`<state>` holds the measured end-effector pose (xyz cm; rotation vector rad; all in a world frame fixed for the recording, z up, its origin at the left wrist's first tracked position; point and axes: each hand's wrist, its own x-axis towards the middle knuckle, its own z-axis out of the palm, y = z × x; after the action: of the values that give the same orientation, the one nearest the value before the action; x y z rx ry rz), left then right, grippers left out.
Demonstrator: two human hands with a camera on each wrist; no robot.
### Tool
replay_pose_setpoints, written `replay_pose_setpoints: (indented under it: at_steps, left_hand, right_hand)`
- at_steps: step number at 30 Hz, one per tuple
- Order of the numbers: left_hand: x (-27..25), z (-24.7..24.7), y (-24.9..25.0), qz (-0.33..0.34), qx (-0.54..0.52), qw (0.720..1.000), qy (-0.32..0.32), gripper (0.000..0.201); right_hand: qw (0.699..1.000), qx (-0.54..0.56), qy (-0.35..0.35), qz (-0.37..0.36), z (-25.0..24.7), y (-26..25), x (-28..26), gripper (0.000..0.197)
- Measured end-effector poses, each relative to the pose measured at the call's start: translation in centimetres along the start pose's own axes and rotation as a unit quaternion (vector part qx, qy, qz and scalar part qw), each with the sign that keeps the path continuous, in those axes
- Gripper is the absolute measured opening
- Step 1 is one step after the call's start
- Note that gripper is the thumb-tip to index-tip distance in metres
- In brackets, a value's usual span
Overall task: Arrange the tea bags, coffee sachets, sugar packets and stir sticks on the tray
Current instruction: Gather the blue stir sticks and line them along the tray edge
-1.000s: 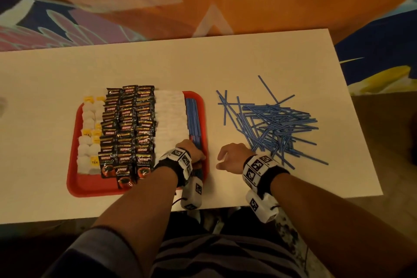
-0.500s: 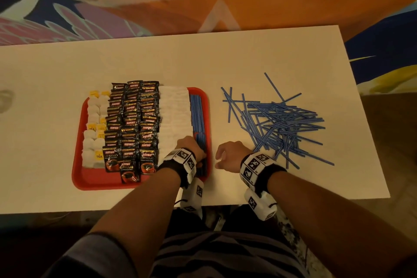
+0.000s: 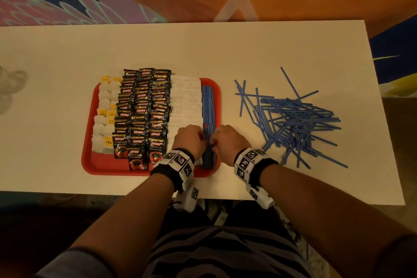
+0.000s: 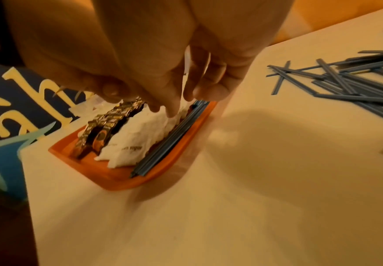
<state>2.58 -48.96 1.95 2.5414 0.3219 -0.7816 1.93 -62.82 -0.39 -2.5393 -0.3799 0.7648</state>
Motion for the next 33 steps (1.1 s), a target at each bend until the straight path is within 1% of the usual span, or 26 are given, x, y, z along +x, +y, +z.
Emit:
replay_pose_setpoints:
  at_steps: [2,5,9,12,14,16,19,22,25,28,31,33]
  left_hand:
    - [-0.2,-0.2,-0.4,0.017,0.004,1.000,0.000,0.017]
    - [-0.2,-0.1,-1.4,0.037,-0.004,0.999,-0.002,0.015]
    - [-0.2,0.0,-2.1,0.048,-0.009,0.999,-0.001,0.012]
    - [-0.2,0.1,-2.2,0.059,0.006,0.998,-0.014,0.009]
    - [-0.2,0.3,-2.1,0.062,0.025,0.997,-0.038,0.007]
    - [-0.1,0.4,-1.7,0.065,0.037,0.996,-0.047,0.007]
    - [0.1,0.6,-0.3,0.074,0.034,0.996,-0.044,0.007]
    - [0.2,0.8,2.1,0.104,0.014,0.994,-0.040,0.010]
    - [0.8,1.4,5.2,0.144,0.006,0.988,-0.063,0.021]
    - [2.9,2.0,8.3,0.159,0.022,0.984,-0.074,0.046]
    - [5.5,2.7,11.1,0.159,0.115,0.979,-0.056,0.077]
    - [6.5,2.9,13.1,0.166,0.159,0.971,-0.062,0.094]
  right_hand:
    - [1.000,-0.023,-0.007,-0.012,0.8,-0.2,0.3,0.026]
    - [0.999,-0.050,-0.009,-0.019,1.7,-0.1,0.4,0.033]
    - [0.999,-0.045,0.004,-0.024,1.8,-0.1,0.6,0.037]
    - [0.998,-0.060,-0.010,-0.025,1.9,0.0,0.8,0.043]
    - [0.998,-0.048,-0.016,-0.022,1.7,0.1,0.8,0.041]
    - [1.000,-0.015,-0.005,-0.020,1.4,0.4,0.6,0.036]
    - [0.999,0.028,0.020,0.006,0.2,1.7,-0.3,0.035]
    - [0.997,0.044,0.034,0.061,-1.2,4.7,-1.7,0.038]
    - [0.986,0.077,0.059,0.136,-3.0,8.8,-3.5,0.042]
    - [0.971,0.086,0.082,0.208,-4.9,13.0,-5.5,0.048]
    - [0.953,0.080,0.113,0.269,-6.5,16.8,-7.5,0.053]
    - [0.944,0.058,0.124,0.300,-7.3,18.9,-8.8,0.060]
